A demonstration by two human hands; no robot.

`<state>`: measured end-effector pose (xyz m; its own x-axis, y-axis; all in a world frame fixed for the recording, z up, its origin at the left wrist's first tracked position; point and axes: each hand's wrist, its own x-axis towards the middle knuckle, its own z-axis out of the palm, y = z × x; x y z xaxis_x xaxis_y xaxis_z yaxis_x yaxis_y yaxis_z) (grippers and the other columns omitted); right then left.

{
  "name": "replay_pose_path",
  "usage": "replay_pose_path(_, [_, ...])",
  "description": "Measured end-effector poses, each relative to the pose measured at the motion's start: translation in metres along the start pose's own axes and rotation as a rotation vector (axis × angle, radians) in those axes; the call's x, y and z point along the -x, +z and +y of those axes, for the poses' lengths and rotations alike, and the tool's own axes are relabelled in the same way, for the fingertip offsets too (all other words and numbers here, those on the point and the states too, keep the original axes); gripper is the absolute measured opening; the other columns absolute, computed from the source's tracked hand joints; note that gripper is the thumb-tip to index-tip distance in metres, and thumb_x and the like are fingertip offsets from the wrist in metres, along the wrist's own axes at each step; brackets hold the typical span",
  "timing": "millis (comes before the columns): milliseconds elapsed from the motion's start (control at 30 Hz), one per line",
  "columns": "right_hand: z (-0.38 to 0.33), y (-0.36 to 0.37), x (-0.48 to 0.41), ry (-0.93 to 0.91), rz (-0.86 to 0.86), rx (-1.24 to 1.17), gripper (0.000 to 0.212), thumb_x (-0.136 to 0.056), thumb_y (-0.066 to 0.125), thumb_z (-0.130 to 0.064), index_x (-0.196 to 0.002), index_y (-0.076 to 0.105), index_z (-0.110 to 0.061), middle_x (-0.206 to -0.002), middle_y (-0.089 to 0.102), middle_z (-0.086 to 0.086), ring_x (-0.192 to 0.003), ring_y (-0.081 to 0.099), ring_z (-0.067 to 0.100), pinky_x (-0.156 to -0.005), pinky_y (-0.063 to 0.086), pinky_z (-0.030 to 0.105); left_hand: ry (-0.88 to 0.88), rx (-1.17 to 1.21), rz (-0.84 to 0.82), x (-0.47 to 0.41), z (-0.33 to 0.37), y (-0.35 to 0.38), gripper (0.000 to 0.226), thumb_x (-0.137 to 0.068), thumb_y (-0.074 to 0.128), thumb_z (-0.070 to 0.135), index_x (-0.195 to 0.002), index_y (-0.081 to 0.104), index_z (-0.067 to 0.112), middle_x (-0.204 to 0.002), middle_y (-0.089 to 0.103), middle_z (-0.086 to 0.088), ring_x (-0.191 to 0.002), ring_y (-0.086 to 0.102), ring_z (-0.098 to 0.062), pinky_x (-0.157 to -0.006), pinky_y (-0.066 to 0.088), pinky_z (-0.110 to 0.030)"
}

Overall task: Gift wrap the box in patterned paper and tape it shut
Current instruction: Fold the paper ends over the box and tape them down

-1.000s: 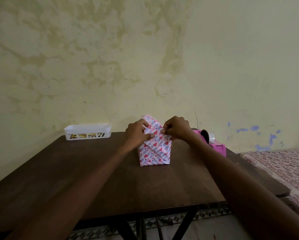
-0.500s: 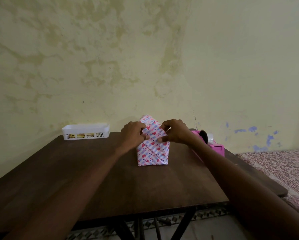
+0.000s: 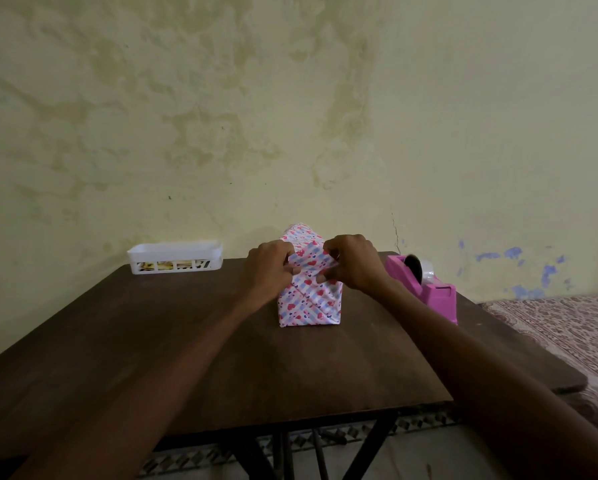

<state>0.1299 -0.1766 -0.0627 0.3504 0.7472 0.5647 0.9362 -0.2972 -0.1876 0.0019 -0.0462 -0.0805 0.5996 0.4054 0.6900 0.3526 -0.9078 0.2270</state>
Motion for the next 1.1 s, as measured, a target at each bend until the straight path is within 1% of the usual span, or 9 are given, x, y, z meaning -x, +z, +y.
replay_pose_path(133, [0.003,0.003,0.006,-0.109,0.063,0.036,0.021,-0.079,0.081,-0.024,-0.081,0.062,-0.015,-0.085,0.062,0.000,-0.074,0.056,0.018,-0.056,0.037,0.024,0.031,0.058,0.041,0.005,-0.003,0.009,0.017,-0.083,0.073,0.022,-0.089,0.059,0.013,-0.095,0.064,-0.005,-0.077,0.049,-0.010,-0.063,0.034,-0.018])
replay_pose_path(233, [0.006,0.011,0.015,-0.202,0.173,0.130,0.006,-0.084,0.073,-0.013,-0.089,0.069,-0.013,-0.086,0.064,0.002,-0.079,0.060,0.021,-0.061,0.047,0.031,0.088,0.035,0.078,0.012,-0.006,0.016,0.027,-0.082,0.074,0.018,-0.105,0.063,0.011,-0.108,0.064,-0.007,-0.092,0.057,-0.017,-0.072,0.045,-0.020])
replay_pose_path(333, [0.008,0.015,0.021,-0.255,0.218,0.137,0.017,-0.086,0.072,-0.010,-0.102,0.074,-0.013,-0.094,0.069,0.004,-0.086,0.063,0.020,-0.069,0.052,0.032,0.180,-0.025,0.111,0.021,-0.007,0.019,0.043,-0.077,0.078,0.015,-0.117,0.063,0.008,-0.116,0.064,-0.010,-0.104,0.061,-0.023,-0.085,0.051,-0.027])
replay_pose_path(433, [0.009,0.012,0.024,-0.297,0.218,0.140,0.024,-0.084,0.073,-0.007,-0.107,0.074,-0.013,-0.099,0.071,0.005,-0.089,0.065,0.020,-0.071,0.047,0.027,0.269,-0.062,0.104,0.022,-0.012,0.015,0.046,-0.075,0.081,0.015,-0.117,0.065,0.008,-0.113,0.066,-0.011,-0.102,0.063,-0.024,-0.084,0.053,-0.028])
replay_pose_path(533, [0.010,0.007,0.026,-0.346,0.210,0.165,0.026,-0.078,0.077,-0.004,-0.103,0.075,-0.012,-0.093,0.072,0.005,-0.083,0.066,0.022,-0.066,0.045,0.027,0.362,-0.079,0.089,0.020,-0.015,0.008,0.044,-0.070,0.084,0.014,-0.111,0.069,0.009,-0.105,0.069,-0.012,-0.095,0.067,-0.026,-0.078,0.056,-0.030])
replay_pose_path(700, [0.014,0.013,0.028,-0.496,0.253,0.258,0.030,-0.076,0.082,-0.007,-0.104,0.075,-0.014,-0.085,0.070,0.004,-0.073,0.063,0.021,-0.060,0.049,0.031,0.507,-0.043,0.102,0.016,-0.022,0.000,0.029,-0.069,0.085,0.013,-0.095,0.074,0.010,-0.089,0.073,-0.010,-0.078,0.070,-0.025,-0.071,0.056,-0.029])
replay_pose_path(900, [0.027,0.029,0.036,-0.618,0.333,0.363,0.046,-0.074,0.085,-0.019,-0.117,0.069,-0.010,-0.097,0.068,0.010,-0.085,0.066,0.029,-0.070,0.057,0.040,0.683,-0.094,0.142,0.020,-0.035,-0.001,0.015,-0.083,0.069,0.017,-0.096,0.072,0.010,-0.091,0.071,-0.009,-0.077,0.068,-0.025,-0.064,0.058,-0.033])
replay_pose_path(1000, [0.028,0.033,0.038,-0.657,0.381,0.389,0.048,-0.071,0.088,-0.020,-0.114,0.069,-0.009,-0.100,0.068,0.011,-0.088,0.065,0.029,-0.076,0.056,0.040,0.721,-0.125,0.170,0.023,-0.037,-0.002,0.025,-0.091,0.052,0.025,-0.095,0.070,0.008,-0.089,0.069,-0.011,-0.076,0.066,-0.025,-0.062,0.057,-0.034])
replay_pose_path(1100, [0.029,0.038,0.037,-0.705,0.416,0.369,0.048,-0.074,0.086,-0.020,-0.113,0.061,-0.010,-0.101,0.066,0.012,-0.087,0.062,0.028,-0.077,0.053,0.038,0.749,-0.186,0.252,0.025,-0.034,-0.003,0.018,-0.088,0.058,0.022,-0.087,0.069,0.008,-0.084,0.067,-0.011,-0.073,0.063,-0.025,-0.057,0.053,-0.031])
